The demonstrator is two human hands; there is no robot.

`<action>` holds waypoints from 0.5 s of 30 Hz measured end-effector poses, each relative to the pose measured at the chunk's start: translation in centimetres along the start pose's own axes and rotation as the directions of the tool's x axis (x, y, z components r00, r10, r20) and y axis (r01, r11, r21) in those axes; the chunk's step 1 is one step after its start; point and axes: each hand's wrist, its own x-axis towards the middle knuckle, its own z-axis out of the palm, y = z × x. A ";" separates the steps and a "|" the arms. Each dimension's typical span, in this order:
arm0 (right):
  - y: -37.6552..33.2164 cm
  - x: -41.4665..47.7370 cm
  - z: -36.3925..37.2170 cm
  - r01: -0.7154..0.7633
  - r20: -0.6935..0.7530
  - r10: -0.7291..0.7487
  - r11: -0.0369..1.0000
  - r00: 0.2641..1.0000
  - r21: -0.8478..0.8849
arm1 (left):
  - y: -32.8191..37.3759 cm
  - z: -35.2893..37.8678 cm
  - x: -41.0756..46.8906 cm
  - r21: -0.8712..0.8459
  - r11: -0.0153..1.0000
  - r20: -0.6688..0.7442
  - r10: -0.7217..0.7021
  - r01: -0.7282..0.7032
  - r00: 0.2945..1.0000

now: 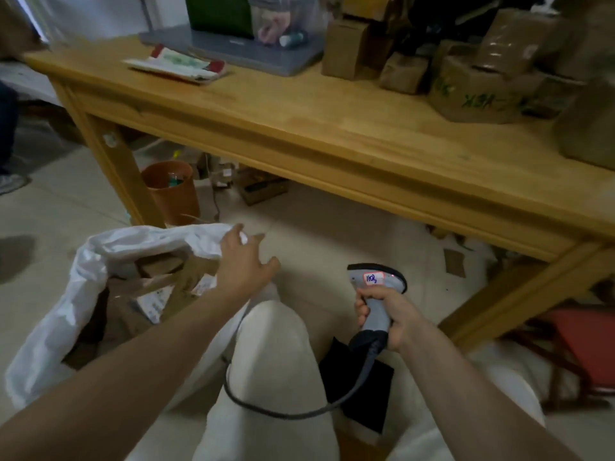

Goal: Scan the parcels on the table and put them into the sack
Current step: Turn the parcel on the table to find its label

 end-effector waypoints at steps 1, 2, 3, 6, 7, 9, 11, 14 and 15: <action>0.3 0.6 -1.4 -0.013 -0.044 0.014 0.999 0.999 0.036 | 1.5 1.6 0.1 0.009 0.995 0.057 0.097 -0.097 0.994; 0.6 1.1 -2.9 -0.026 -0.083 0.032 0.996 0.996 0.080 | 2.9 3.4 0.1 0.002 0.984 0.132 0.177 -0.179 0.975; 0.9 1.5 -4.3 -0.035 -0.116 0.050 0.991 0.992 0.129 | 4.1 5.4 0.1 -0.003 0.973 0.223 0.225 -0.230 0.949; 2.0 3.0 -8.6 -0.041 -0.205 0.091 0.971 0.975 0.234 | 6.9 11.5 0.3 -0.009 0.952 0.436 0.280 -0.307 0.856; 2.5 3.5 -9.9 -0.044 -0.230 0.103 0.968 0.968 0.247 | 7.4 13.5 0.3 0.010 0.949 0.489 0.270 -0.315 0.829; 3.2 4.5 -12.2 -0.066 -0.264 0.139 0.962 0.954 0.267 | 7.9 17.2 0.3 0.049 0.949 0.581 0.227 -0.312 0.781; 3.9 5.7 -14.2 -0.087 -0.288 0.173 0.953 0.942 0.290 | 8.1 20.4 0.2 0.079 0.955 0.664 0.162 -0.284 0.730; 5.3 7.9 -16.9 -0.111 -0.307 0.207 0.946 0.929 0.304 | 7.4 25.2 0.3 0.142 0.956 0.742 0.069 -0.257 0.667; 5.8 8.6 -17.8 -0.126 -0.313 0.231 0.939 0.921 0.321 | 7.0 26.9 0.5 0.170 0.954 0.767 0.029 -0.246 0.641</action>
